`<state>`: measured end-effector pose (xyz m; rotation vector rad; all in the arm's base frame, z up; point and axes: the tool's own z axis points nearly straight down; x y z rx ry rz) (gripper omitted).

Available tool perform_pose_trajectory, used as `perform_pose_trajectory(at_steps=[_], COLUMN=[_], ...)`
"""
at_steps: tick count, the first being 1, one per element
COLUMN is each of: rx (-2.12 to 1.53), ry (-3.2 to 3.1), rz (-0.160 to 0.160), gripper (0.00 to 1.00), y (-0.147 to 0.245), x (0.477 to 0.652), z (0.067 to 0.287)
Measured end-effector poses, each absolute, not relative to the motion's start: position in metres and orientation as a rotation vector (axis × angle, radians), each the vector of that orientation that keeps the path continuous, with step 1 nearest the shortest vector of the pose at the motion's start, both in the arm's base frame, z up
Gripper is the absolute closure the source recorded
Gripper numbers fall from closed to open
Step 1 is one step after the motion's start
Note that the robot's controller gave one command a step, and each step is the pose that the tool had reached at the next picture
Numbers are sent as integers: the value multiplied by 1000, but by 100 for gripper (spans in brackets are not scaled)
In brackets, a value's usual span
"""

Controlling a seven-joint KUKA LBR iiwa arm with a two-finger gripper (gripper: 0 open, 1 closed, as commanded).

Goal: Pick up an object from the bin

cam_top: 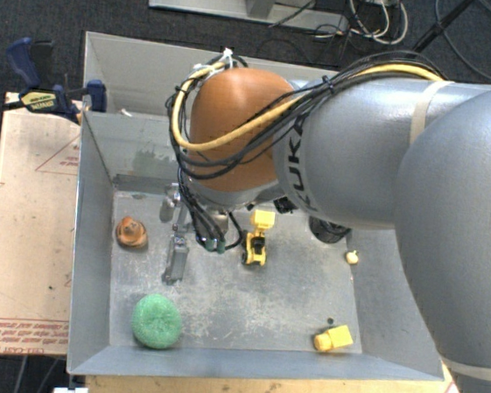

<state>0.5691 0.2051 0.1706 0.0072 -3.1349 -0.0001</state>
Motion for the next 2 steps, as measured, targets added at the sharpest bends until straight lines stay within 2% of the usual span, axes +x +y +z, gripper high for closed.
perform_pose_trajectory(at_steps=[1,2], rx=[1,-83], ry=[-3142,-3148], rz=[-3,-7], gripper=[0,0], y=[204,234], x=[571,590], z=[176,114])
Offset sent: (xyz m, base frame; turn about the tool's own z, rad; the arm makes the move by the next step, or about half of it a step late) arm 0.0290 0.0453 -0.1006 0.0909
